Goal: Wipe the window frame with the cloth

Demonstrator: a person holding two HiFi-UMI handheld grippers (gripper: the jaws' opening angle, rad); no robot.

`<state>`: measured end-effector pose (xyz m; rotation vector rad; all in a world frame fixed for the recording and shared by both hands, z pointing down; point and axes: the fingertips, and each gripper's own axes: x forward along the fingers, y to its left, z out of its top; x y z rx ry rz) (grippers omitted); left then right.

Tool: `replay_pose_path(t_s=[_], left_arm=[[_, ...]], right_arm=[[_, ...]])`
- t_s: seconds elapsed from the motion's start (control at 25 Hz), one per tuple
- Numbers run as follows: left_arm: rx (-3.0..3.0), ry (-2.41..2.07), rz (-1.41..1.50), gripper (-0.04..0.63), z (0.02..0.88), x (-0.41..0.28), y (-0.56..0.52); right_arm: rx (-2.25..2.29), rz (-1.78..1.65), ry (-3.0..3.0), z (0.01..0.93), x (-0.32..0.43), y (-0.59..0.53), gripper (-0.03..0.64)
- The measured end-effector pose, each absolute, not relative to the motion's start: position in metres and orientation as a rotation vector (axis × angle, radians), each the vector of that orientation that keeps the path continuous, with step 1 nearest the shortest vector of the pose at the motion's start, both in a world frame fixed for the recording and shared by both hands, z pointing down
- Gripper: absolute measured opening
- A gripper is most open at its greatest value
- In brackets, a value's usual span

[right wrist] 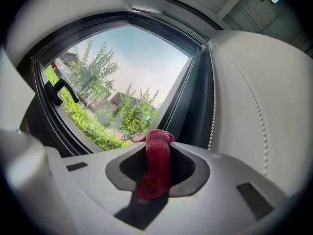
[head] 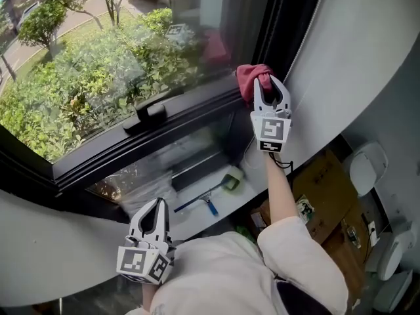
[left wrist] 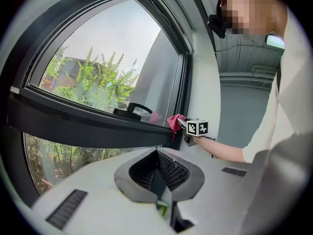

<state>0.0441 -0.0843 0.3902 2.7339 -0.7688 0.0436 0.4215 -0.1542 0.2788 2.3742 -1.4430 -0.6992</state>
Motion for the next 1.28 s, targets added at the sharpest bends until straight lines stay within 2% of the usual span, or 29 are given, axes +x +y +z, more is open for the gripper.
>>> replay_pose_path(t_s=[1.28], left_arm=[[2.733,-0.765,0.051,0.009,0.391,0.045,-0.083]], right_arm=[[2.316,-0.527,-1.486,0.329,0.424,-0.152,0.101]])
